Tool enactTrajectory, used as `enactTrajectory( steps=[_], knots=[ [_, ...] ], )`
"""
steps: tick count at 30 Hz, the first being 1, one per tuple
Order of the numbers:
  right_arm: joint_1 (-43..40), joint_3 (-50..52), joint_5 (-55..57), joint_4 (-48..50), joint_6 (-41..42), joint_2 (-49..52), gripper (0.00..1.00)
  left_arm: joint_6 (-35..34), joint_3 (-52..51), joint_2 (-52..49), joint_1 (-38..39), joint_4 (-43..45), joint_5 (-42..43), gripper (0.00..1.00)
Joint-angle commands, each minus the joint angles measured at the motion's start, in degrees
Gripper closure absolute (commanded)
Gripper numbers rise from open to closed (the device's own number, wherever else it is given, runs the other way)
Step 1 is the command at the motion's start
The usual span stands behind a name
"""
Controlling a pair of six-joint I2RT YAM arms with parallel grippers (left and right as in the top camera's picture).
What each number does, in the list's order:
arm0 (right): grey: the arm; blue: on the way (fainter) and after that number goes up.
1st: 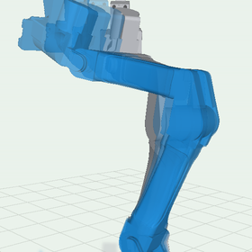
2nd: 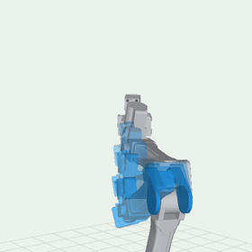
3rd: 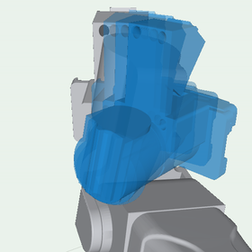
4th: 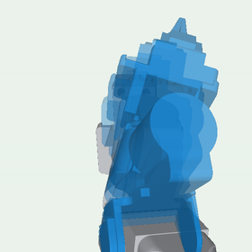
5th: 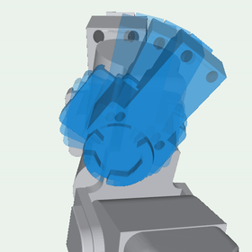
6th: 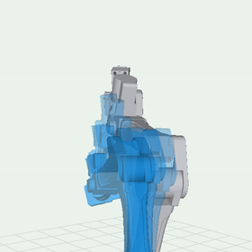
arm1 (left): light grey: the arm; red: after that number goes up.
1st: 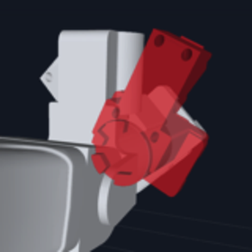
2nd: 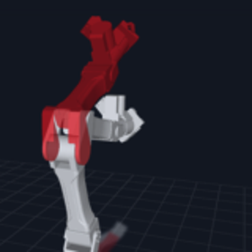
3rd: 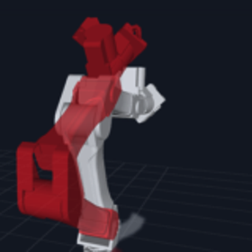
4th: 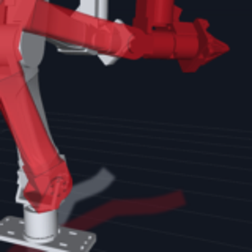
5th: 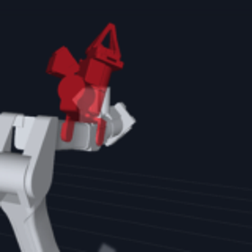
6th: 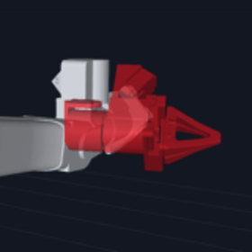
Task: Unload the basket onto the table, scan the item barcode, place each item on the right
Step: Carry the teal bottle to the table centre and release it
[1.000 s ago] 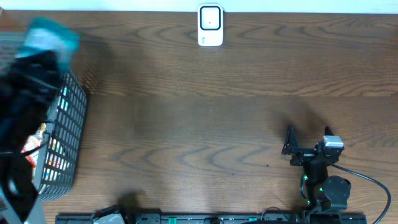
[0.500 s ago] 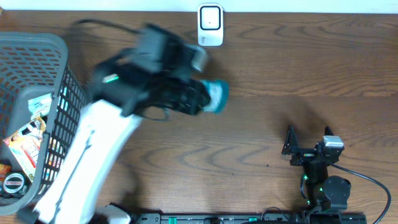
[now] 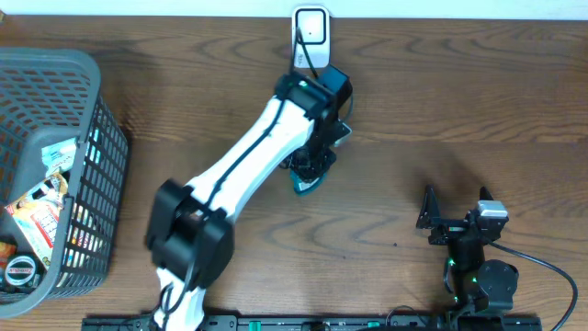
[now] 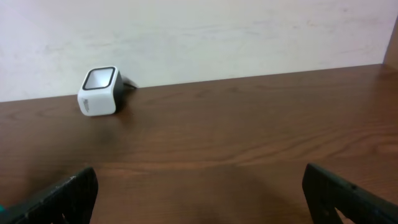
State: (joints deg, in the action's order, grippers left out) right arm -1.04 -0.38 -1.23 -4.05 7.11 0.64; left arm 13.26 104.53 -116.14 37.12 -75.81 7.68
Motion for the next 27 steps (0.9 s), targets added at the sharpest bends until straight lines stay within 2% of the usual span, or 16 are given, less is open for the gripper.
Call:
enactTrajectory(
  steps=[1,8,10,12,14,16,19,20,21,27],
  knots=[
    [1.1,0.1,0.5,-0.2,-0.5,-0.3,0.01,1.9,0.7,-1.9,-0.1,-0.2,-0.8,0.67],
    [1.1,0.1,0.5,-0.2,-0.5,-0.3,0.01,1.9,0.7,-2.6,-0.2,4.3,-0.7,0.63],
    [1.1,0.1,0.5,-0.2,-0.5,-0.3,0.01,1.9,0.7,-2.6,-0.2,5.5,-0.8,0.58],
    [1.1,0.1,0.5,-0.2,-0.5,-0.3,0.01,1.9,0.7,-2.6,-0.2,5.7,-1.0,0.44],
    [1.1,0.1,0.5,-0.2,-0.5,-0.3,0.01,1.7,0.9,-2.4,-0.2,5.4,-1.2,0.35],
    [1.1,0.1,0.5,-0.2,-0.5,-0.3,0.01,1.4,2.0,-1.7,-0.2,4.2,-1.2,0.15],
    [1.1,0.1,0.5,-0.2,-0.5,-0.3,0.01,0.3,5.4,0.0,-0.2,1.2,-1.4,0.03],
    [1.1,0.1,0.5,-0.2,-0.5,-0.3,0.01,0.2,7.1,0.7,-0.2,-0.2,-1.5,0.00],
    [1.1,0.1,0.5,-0.2,-0.5,-0.3,0.01,-0.3,9.4,1.8,-0.2,-1.9,-2.8,0.02],
    [1.1,0.1,0.5,-0.2,-0.5,-0.3,0.01,-5.7,20.2,11.4,-0.7,-3.7,-16.9,0.02]
  ],
)
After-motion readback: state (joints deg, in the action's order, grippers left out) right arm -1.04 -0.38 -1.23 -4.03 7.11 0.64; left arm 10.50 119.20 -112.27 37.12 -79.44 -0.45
